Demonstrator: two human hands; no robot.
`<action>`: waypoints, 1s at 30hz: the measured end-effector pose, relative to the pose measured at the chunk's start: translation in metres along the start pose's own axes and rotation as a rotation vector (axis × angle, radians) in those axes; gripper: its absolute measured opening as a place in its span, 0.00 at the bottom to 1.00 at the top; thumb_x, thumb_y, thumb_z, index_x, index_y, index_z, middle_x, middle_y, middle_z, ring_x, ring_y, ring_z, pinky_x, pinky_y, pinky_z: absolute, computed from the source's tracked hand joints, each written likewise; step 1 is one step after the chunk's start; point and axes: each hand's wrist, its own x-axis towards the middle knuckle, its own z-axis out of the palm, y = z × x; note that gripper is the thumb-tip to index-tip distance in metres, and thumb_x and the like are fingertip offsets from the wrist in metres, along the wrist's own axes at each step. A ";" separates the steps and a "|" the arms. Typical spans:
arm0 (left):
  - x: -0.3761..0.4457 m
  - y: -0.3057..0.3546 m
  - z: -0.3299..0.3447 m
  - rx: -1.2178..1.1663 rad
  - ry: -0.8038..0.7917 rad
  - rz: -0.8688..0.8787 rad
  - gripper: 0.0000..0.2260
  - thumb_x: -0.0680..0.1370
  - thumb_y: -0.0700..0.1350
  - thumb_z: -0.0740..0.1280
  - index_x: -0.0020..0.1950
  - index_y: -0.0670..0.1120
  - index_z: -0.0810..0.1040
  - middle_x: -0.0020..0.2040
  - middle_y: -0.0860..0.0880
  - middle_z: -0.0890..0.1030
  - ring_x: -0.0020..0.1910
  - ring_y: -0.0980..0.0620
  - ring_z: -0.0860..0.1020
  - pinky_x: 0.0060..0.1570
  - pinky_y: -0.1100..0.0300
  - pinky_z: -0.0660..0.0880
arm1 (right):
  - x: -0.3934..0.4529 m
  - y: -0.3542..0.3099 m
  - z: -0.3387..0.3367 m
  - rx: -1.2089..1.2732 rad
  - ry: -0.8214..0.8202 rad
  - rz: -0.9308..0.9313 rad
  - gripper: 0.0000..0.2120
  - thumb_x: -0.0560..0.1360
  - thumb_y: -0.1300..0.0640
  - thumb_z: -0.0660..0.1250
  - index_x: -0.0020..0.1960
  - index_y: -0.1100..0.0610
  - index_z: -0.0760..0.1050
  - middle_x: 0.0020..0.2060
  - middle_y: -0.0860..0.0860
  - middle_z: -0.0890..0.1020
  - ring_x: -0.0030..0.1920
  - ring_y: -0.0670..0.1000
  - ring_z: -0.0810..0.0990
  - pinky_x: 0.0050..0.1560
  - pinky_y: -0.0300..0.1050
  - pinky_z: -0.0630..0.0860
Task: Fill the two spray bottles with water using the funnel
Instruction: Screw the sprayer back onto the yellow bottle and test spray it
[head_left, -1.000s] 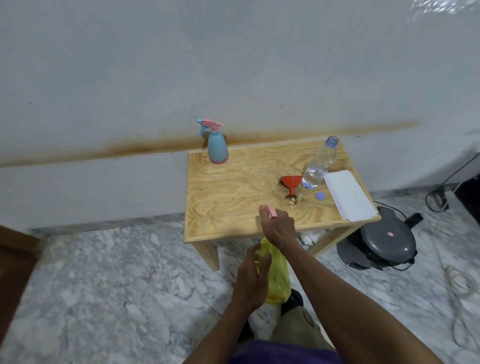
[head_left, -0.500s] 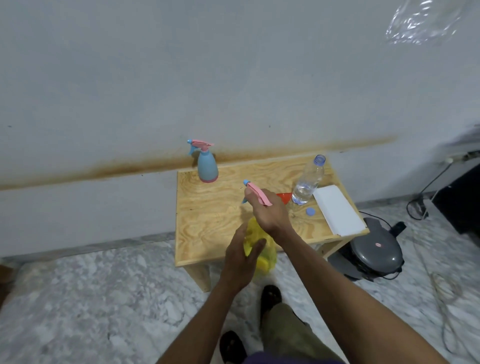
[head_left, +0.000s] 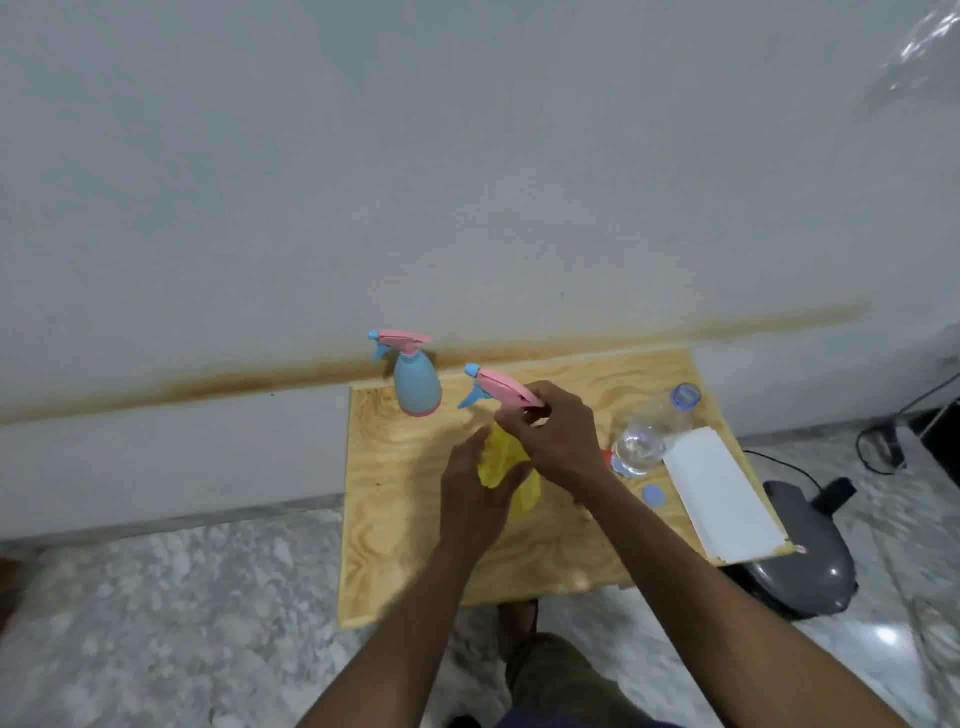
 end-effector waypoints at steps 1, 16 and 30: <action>0.016 0.002 0.002 0.009 0.028 -0.006 0.34 0.68 0.58 0.76 0.71 0.46 0.74 0.60 0.47 0.80 0.57 0.49 0.78 0.56 0.54 0.75 | 0.014 0.000 0.002 -0.006 0.006 -0.008 0.10 0.71 0.54 0.75 0.50 0.55 0.81 0.40 0.48 0.83 0.39 0.47 0.81 0.39 0.31 0.70; 0.169 0.009 0.063 0.195 0.178 -0.222 0.16 0.71 0.46 0.75 0.58 0.49 0.82 0.48 0.47 0.86 0.48 0.43 0.83 0.41 0.57 0.74 | 0.167 0.053 0.036 0.025 -0.102 0.060 0.15 0.66 0.62 0.78 0.52 0.57 0.80 0.44 0.51 0.84 0.44 0.52 0.82 0.45 0.47 0.78; 0.188 0.014 0.068 0.144 0.218 -0.129 0.18 0.71 0.36 0.73 0.61 0.44 0.82 0.40 0.50 0.81 0.39 0.48 0.77 0.42 0.63 0.68 | 0.191 0.062 0.053 0.116 -0.014 0.088 0.16 0.65 0.65 0.78 0.52 0.59 0.81 0.45 0.55 0.82 0.42 0.52 0.83 0.46 0.44 0.82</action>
